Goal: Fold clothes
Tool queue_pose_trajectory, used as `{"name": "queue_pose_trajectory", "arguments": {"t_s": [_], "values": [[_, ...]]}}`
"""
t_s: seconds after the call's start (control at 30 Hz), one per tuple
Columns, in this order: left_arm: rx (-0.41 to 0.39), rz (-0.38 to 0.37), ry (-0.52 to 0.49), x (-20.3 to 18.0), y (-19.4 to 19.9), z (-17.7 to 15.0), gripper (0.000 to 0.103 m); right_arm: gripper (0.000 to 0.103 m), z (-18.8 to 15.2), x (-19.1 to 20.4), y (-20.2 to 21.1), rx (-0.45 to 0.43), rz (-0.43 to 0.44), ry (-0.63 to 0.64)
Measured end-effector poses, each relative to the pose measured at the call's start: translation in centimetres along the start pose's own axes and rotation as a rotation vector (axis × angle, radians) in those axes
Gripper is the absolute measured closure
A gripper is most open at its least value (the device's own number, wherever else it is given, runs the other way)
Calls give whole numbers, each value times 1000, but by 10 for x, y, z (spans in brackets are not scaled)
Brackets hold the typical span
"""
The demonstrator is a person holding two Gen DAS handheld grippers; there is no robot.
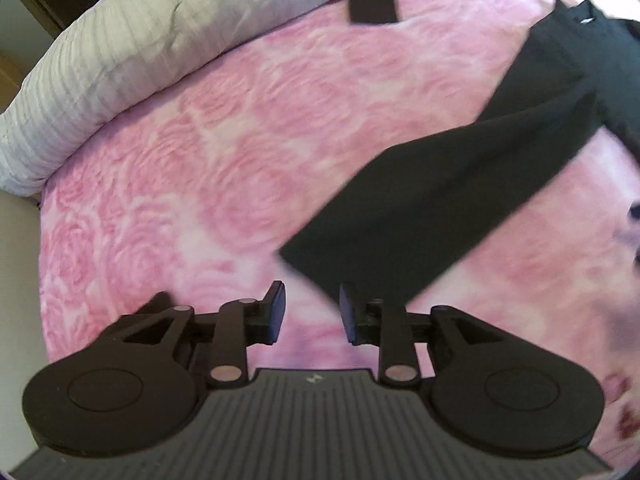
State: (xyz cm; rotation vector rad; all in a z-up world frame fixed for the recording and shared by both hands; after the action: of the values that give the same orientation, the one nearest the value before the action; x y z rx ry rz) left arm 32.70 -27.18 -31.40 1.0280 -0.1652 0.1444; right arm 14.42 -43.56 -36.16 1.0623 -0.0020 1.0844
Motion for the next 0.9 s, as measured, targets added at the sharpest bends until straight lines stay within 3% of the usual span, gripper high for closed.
{"name": "queue_pose_trajectory", "arguments": {"t_s": [0.1, 0.23, 0.43, 0.6, 0.73, 0.77, 0.83, 0.9], "values": [[-24, -47, -4, -54, 6, 26, 77, 23, 5, -85, 74, -81, -186, -17], [-71, -134, -54, -161, 12, 81, 75, 23, 1, -223, 197, -169, -450, -39], [-141, -287, -194, -364, 8, 166, 73, 23, -34, -447, 380, -317, -741, -311], [-175, -436, -335, -543, -27, 250, 72, 23, -67, -616, 482, -379, -876, -504], [-239, -501, -435, -641, -57, 329, 66, 24, -83, -681, 495, -401, -814, -585], [-248, -516, -455, -660, -66, 348, 66, 29, -85, -688, 492, -403, -780, -606], [-256, -534, -507, -695, -83, 379, 65, 79, -87, -698, 492, -397, -749, -603], [-251, -542, -612, -726, -101, 398, 62, 94, -87, -698, 497, -404, -714, -620]]}}
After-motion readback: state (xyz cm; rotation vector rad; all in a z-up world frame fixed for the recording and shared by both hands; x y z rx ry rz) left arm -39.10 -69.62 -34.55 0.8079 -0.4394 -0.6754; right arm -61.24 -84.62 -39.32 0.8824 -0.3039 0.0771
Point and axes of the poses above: each gripper's, at about its wrist camera, not at the fingertips, and y roughly against the way its jaws point, x to its left, z to its top, the point moved 10 cm from there along -y, roughly the way its jaws point, and after that the axes turned 10 degrees about -x, right-handed, at the moved point
